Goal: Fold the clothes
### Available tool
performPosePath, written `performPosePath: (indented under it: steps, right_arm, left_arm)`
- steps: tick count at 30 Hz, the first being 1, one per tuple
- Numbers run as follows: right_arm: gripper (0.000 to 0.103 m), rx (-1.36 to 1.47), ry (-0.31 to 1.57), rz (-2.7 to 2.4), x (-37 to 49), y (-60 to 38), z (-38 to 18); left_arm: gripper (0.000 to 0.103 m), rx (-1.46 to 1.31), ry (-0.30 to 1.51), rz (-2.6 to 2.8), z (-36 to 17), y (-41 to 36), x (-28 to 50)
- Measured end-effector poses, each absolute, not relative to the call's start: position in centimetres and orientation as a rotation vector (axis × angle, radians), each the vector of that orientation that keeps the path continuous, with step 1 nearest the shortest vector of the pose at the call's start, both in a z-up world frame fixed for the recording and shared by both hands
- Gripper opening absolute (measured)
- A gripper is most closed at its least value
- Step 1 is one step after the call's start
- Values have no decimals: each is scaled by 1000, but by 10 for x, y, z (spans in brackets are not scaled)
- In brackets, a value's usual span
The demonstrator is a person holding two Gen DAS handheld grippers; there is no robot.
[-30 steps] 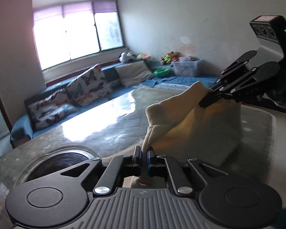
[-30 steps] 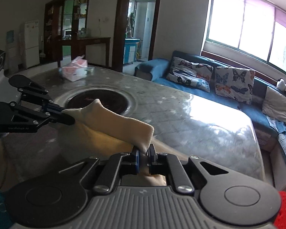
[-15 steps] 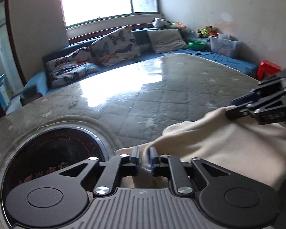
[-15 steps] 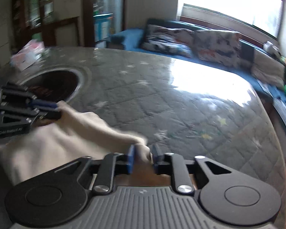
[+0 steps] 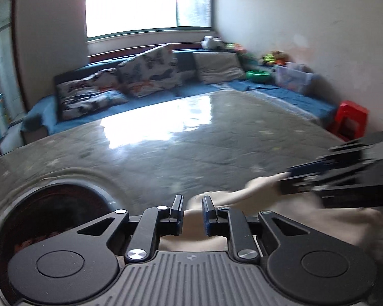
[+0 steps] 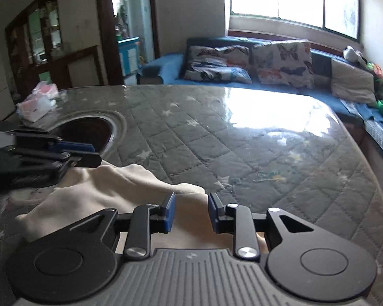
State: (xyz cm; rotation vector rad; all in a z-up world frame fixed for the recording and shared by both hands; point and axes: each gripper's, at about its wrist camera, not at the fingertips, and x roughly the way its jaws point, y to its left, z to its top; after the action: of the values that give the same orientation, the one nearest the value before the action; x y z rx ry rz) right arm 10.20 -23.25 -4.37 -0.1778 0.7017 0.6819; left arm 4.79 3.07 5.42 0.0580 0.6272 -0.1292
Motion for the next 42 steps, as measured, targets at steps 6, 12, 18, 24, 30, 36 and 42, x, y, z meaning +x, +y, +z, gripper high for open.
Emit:
performPosePath:
  steps: [6, 12, 18, 24, 30, 36, 42]
  right_arm:
    - [23, -185, 734, 642, 110, -222, -57]
    - [22, -178, 666, 659, 102, -223, -45]
    - [21, -213, 699, 663, 110, -211, -59]
    - [21, -179, 664, 666, 96, -235, -37]
    - [21, -130, 686, 621, 73, -271, -45]
    - [20, -76, 707, 532, 83, -291, -62]
    - [21, -42, 695, 518, 90, -301, -53]
  left_arm:
    - [16, 61, 683, -149, 35, 17, 70]
    - [17, 46, 690, -139, 27, 22, 74]
    - [17, 43, 689, -136, 27, 23, 75]
    - [17, 46, 685, -130, 26, 21, 74]
    - [17, 53, 682, -123, 26, 19, 74]
    - [17, 69, 675, -120, 25, 17, 72]
    - [18, 47, 669, -123, 33, 20, 64]
